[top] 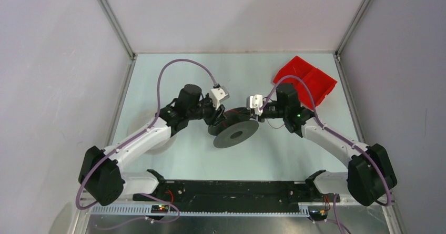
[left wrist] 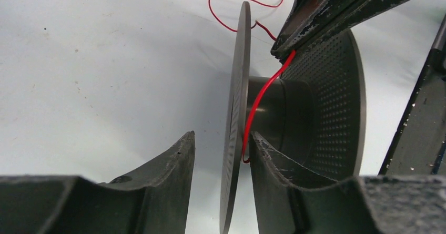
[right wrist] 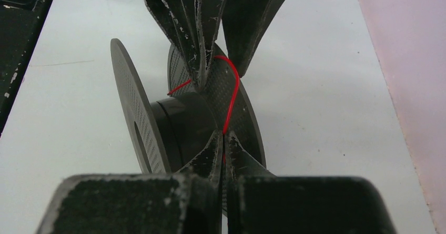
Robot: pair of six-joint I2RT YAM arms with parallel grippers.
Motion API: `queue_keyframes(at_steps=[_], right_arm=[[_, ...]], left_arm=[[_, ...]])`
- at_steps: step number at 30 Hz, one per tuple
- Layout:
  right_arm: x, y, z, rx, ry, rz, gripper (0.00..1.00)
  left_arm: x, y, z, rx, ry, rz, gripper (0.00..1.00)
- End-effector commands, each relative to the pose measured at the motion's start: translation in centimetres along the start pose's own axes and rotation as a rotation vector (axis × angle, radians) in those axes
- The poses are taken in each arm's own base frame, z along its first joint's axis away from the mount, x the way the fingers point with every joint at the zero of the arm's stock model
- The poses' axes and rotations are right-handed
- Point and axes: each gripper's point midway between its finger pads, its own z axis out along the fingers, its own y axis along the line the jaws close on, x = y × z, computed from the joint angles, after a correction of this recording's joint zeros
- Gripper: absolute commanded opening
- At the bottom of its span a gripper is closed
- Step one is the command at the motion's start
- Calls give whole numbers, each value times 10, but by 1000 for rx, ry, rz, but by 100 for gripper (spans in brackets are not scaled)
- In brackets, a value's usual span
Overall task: Wrap the cables
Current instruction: Wrap the cable around the cable reel.
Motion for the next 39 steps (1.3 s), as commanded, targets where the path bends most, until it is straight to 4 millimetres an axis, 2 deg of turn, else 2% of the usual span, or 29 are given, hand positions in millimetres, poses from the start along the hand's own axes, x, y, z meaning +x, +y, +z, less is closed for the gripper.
queue_keyframes(at_steps=[1,10,12,14,15,17,18,21,27,30,33,36,39], right_arm=[[8,2,0,-13,9,-3,0],[17,4,1,-19,19,13,0],[18,3,1,-18,20,14,0],[18,4,1,-18,19,16,0],[18,4,1,-19,18,17,0],[15,3,1,-12,12,22,0],[11,1,-1,-1,7,26,0],[-2,-2,-5,25,-11,26,14],[-40,-23,-29,143,-81,48,35],[-50,-28,-41,167,-108,67,40],[-41,-34,-50,191,-87,72,44],[-26,-37,-55,211,-66,78,46],[-21,-43,-60,233,-93,95,50]], left_arm=[[-4,9,2,-39,-2,46,45],[4,12,6,-44,31,46,41],[5,12,7,-40,35,41,37],[5,11,7,-39,38,37,24],[5,13,7,-47,42,35,14],[4,12,7,-41,45,33,3],[3,11,5,-40,47,29,1],[-5,17,-1,-86,33,5,0],[-33,23,-24,-145,-48,-42,0],[-45,30,-42,-176,-96,-90,0],[-60,36,-67,-190,-170,-135,0],[-71,32,-86,-160,-232,-148,0],[-82,28,-108,-153,-295,-155,0]])
